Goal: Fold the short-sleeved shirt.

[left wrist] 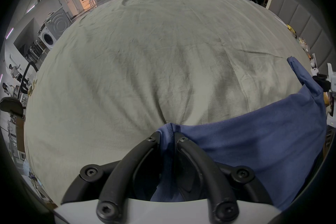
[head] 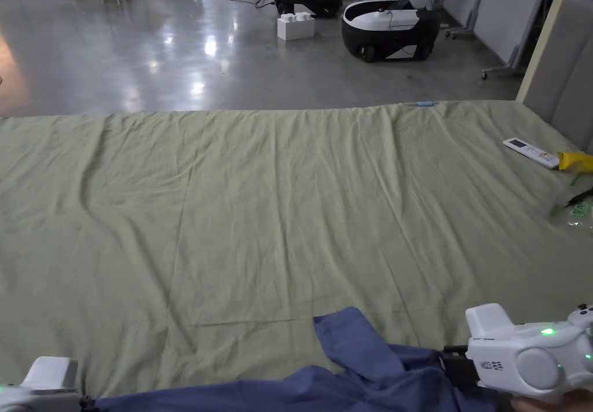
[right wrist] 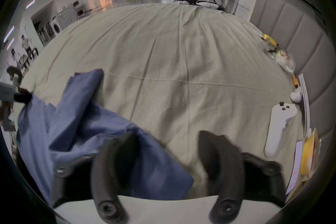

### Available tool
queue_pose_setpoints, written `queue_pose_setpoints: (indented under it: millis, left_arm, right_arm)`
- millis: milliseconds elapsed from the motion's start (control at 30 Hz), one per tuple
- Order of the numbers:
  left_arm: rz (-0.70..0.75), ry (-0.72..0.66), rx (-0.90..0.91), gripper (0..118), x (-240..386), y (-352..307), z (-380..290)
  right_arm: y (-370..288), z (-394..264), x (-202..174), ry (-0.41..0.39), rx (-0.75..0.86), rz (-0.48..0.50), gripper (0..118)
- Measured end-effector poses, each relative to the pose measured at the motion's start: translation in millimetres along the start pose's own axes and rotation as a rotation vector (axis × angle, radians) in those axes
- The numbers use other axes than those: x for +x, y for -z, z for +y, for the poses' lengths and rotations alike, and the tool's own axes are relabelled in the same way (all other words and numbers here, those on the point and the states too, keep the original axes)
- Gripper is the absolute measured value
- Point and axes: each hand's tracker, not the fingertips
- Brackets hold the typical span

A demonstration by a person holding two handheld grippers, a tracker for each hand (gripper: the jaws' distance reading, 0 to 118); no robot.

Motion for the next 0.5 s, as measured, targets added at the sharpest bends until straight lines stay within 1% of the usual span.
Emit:
queue_pose_setpoints:
  millis: [33,67,100,133,200,233,267,300,333,467,500]
  left_arm:
    - [0.008,0.017,0.006,14,2,0,-2]
    - [0.015,0.028,0.013,14,4,0,-4]
    - [0.02,0.032,0.021,14,6,-1,-5]
    - [0.025,0.032,0.029,14,6,-2,-7]
    - [0.02,0.025,0.038,12,4,-8,-7]
    - [-0.014,0.046,0.081,7,2,-18,-10]
    - [-0.034,0.087,0.139,7,1,-31,-17]
    - [-0.05,0.104,0.187,6,1,-50,-27]
    - [-0.058,0.081,0.249,6,-1,-75,-36]
    - [-0.141,-0.046,0.467,6,-22,-165,-55]
    - [-0.163,-0.077,0.521,6,-29,-190,-57]
  right_arm:
    - [1,-1,-6,-0.039,-0.013,0.003,40]
    - [-5,-3,-14,-0.062,0.016,0.016,29]
    - [-8,-3,-20,-0.094,0.032,-0.002,17]
    - [-9,-4,-24,-0.097,0.017,0.006,8]
    - [-14,-6,-25,-0.085,0.015,0.007,3]
    - [-23,-8,-23,-0.065,0.051,0.01,3]
    - [-34,-9,-22,-0.046,0.095,0.009,3]
    - [-52,-11,-20,-0.029,0.172,-0.032,3]
    - [-73,-13,-15,-0.016,0.245,-0.032,3]
    - [-147,-12,0,0.068,0.405,-0.021,3]
    - [-167,-11,5,0.091,0.447,-0.005,3]
